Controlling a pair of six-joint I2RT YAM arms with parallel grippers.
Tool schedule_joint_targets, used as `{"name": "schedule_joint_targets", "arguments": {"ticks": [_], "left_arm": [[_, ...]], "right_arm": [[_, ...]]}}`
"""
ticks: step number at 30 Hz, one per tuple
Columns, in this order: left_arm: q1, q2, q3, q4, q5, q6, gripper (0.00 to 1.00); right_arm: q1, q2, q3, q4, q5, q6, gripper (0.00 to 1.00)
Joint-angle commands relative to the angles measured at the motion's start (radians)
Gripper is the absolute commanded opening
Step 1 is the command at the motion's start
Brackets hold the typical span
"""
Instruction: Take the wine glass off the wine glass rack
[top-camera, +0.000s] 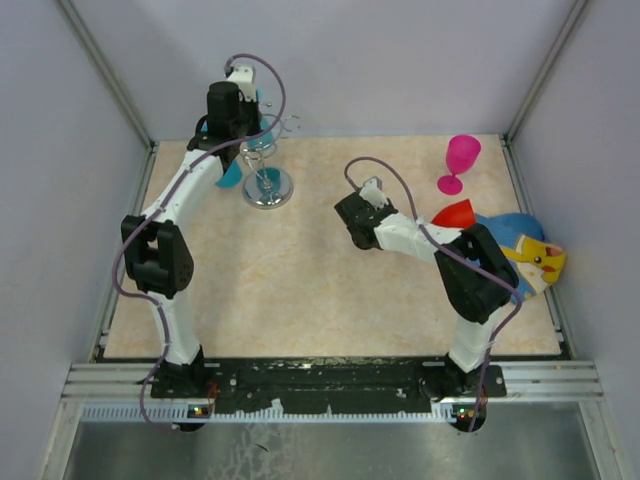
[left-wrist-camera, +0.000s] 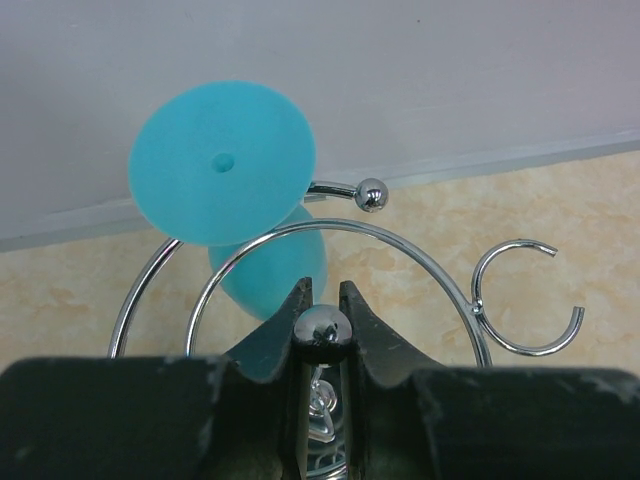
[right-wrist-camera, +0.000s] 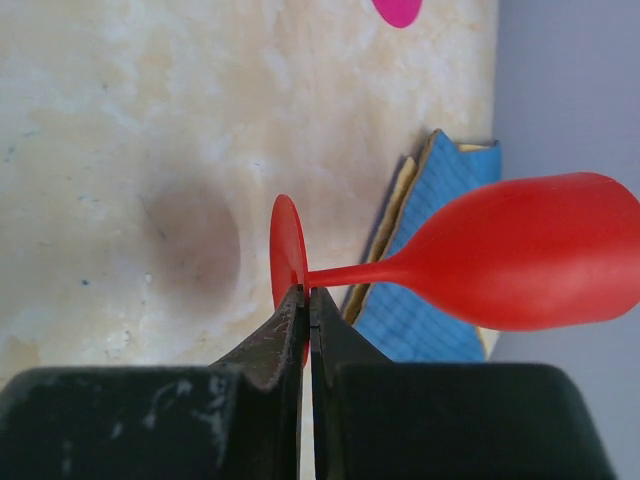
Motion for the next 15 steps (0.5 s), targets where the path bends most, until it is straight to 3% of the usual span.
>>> {"name": "schedule_joint_targets", "arguments": {"ticks": [1, 6, 15], "left_arm": [[-0.012, -0.074, -0.006, 0.025, 0.011, -0.015, 0.00], [-0.015, -0.076, -0.005, 0.024, 0.016, -0.022, 0.00], [-0.016, -0.081, -0.004, -0.023, 0.032, -0.041, 0.00]], "right_arm": [[0.016, 0.068, 0.055, -0.020, 0.246, -0.027, 0.00], [0.019, 0.162, 0.054, -0.067, 0.409, 0.019, 0.00], [0.005, 0.353, 0.080, -0.167, 0.537, 0.182, 0.00]]}}
